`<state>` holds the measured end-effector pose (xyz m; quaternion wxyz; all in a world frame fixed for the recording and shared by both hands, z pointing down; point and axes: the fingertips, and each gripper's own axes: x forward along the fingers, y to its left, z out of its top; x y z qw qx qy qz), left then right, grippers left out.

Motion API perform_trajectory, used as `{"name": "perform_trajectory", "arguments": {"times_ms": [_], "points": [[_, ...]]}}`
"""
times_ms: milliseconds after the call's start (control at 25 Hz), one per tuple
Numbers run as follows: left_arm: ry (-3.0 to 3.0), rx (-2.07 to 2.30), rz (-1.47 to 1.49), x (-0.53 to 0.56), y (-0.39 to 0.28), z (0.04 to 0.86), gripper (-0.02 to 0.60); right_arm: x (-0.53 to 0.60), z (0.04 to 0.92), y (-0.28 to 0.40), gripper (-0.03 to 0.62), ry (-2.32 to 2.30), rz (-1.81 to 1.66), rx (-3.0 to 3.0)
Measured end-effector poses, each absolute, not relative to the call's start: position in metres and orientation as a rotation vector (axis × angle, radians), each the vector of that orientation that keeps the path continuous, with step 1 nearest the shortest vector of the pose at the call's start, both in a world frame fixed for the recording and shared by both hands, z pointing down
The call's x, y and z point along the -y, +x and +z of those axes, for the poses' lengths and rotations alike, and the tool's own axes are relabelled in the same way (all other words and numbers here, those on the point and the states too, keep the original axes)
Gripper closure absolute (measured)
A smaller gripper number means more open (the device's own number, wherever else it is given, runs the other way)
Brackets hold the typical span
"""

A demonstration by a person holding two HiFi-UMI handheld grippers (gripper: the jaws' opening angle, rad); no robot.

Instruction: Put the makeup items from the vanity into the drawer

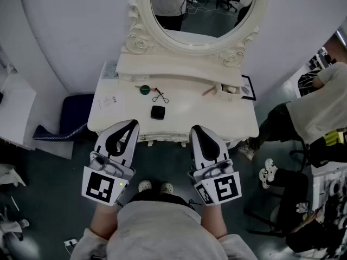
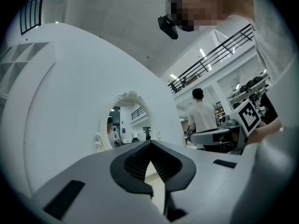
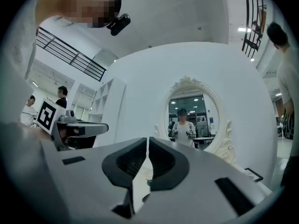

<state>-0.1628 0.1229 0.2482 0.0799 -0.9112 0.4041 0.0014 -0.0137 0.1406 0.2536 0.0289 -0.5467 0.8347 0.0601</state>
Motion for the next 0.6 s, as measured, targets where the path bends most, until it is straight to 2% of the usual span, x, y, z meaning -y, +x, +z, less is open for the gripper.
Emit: {"name": "perform_trajectory", "arguments": {"times_ms": [600], "points": [[-2.726, -1.163, 0.022, -0.109, -0.172, 0.246, 0.571, -0.129, 0.255, -0.026, 0.566, -1.706, 0.186, -2.555]]}}
